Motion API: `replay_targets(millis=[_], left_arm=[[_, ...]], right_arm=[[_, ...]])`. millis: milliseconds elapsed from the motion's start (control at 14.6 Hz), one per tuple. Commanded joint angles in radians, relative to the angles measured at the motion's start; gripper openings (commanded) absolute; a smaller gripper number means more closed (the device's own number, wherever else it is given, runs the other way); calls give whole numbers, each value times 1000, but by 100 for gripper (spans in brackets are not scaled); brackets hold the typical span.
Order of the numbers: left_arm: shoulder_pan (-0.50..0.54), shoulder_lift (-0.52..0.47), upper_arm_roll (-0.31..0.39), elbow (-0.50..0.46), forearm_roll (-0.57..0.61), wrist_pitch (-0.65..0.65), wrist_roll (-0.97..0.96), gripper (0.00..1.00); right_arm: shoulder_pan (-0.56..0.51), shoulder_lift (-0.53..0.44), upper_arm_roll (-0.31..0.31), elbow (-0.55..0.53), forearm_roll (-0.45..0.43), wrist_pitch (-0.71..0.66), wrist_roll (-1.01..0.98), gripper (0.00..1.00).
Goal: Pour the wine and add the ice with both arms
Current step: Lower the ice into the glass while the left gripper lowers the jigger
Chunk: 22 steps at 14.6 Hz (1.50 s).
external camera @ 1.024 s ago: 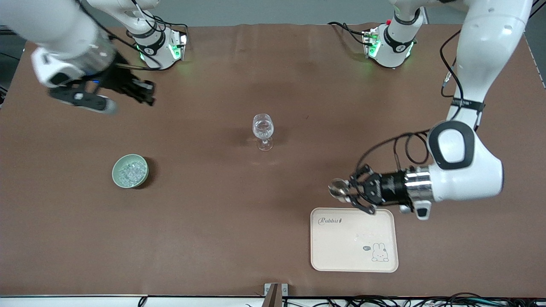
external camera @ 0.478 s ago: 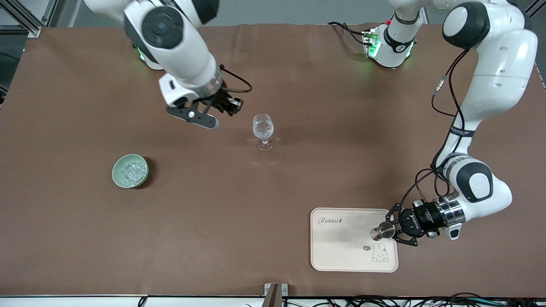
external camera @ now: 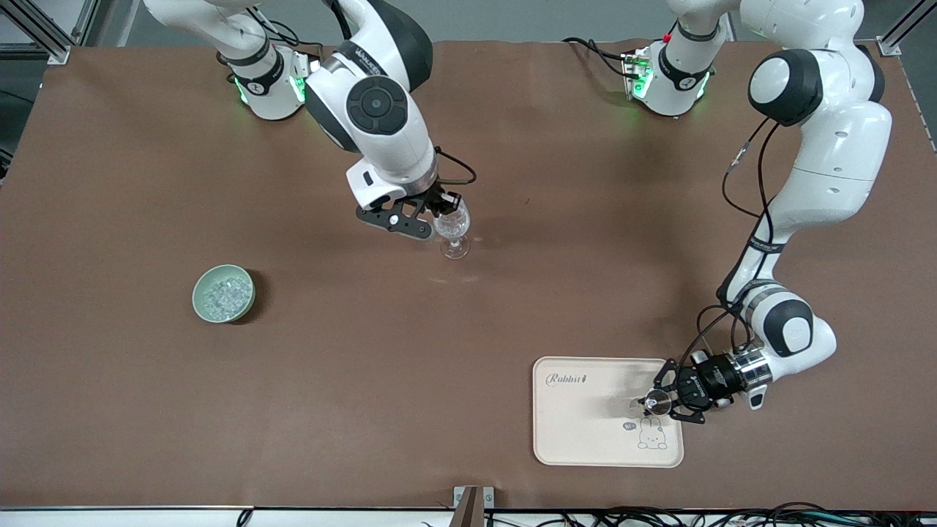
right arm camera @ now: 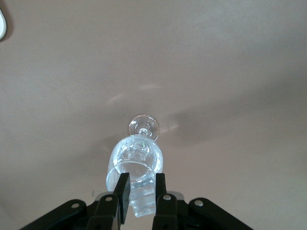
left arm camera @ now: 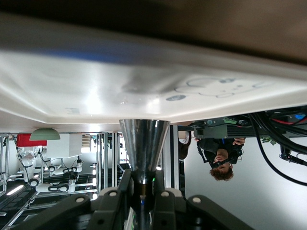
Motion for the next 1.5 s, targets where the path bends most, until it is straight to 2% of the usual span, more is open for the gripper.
replay_targets(millis=[0,341,478,614,751,956,1092,1229,1297,1365,1434], left_arm=[[-8,21,-3,32,-24,0,14,2],[-10,23,-2,23,-27,0,50,10],[-9,24,0,11,-86,0,53,13],[-11,29,1,8,-90,-2,62,16],[-14,32,1,8,-92,-2,64,25],[-16,35,1,6,-92,-2,70,31],[-17,35,1,8,-90,-2,71,51],[-17,35,1,8,-90,-2,71,62],[-17,33,1,6,-89,-2,73,75],[-20,27,3,6,-81,-2,77,100],[-29,17,4,8,-58,0,79,100]], right_arm=[[15,-23,-1,-29,-11,14,21,1],[35,17,-1,-26,-33,23,36,1],[37,23,-1,-23,-37,38,52,1],[40,35,-1,-22,-40,46,55,2],[41,40,-1,-18,-40,55,56,2],[41,43,-1,-18,-40,57,56,3],[41,46,-1,-17,-40,57,56,6],[46,52,-1,-17,-40,57,56,7],[49,55,-1,-15,-40,57,56,7],[49,57,-1,-15,-42,57,56,8],[49,57,-1,-15,-42,57,56,9]])
